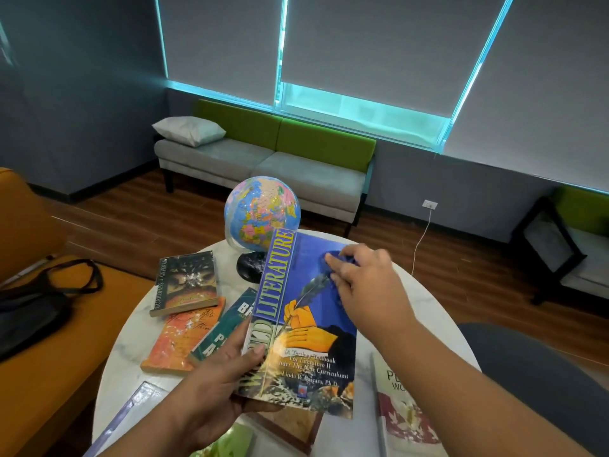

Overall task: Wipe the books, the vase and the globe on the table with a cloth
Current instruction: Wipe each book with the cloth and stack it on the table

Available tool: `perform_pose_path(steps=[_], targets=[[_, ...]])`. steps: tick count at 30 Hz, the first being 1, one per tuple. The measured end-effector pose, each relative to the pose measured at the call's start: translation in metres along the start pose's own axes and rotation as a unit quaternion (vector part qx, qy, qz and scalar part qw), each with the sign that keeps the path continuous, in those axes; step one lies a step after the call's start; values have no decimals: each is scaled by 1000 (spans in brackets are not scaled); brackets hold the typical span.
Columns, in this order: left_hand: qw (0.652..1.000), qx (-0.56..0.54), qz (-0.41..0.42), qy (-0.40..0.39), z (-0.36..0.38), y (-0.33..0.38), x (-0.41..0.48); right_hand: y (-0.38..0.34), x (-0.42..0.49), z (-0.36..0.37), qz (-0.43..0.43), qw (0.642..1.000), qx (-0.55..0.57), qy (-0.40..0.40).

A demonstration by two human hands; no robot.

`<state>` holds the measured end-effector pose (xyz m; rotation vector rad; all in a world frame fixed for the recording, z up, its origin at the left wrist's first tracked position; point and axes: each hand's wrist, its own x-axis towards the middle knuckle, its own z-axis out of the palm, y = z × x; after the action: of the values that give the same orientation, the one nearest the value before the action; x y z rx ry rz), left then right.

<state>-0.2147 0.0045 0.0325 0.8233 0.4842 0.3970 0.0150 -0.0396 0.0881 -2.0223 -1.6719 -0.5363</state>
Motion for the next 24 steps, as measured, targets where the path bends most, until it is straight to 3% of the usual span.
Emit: perform_pose_path(steps=[4, 7, 9, 13, 15, 20, 24], targets=[[1000, 20, 16, 14, -3, 0, 2, -43, -30, 13, -183, 980, 36, -67], [1000, 26, 5, 12, -7, -4, 1, -46, -34, 12, -245, 962, 65, -101], [999, 27, -7, 16, -10, -5, 1, -28, -18, 12, -222, 970, 74, -72], [998, 56, -18, 16, -6, -2, -2, 7, 10, 3, -7, 996, 86, 29], [996, 88, -9, 28, -2, 1, -3, 8, 5, 7, 34, 993, 104, 47], [973, 220, 38, 50, 8, 10, 5, -40, -37, 18, -102, 983, 152, 22], [912, 383, 102, 109, 13, 16, 10, -52, -38, 7, -179, 974, 135, -13]])
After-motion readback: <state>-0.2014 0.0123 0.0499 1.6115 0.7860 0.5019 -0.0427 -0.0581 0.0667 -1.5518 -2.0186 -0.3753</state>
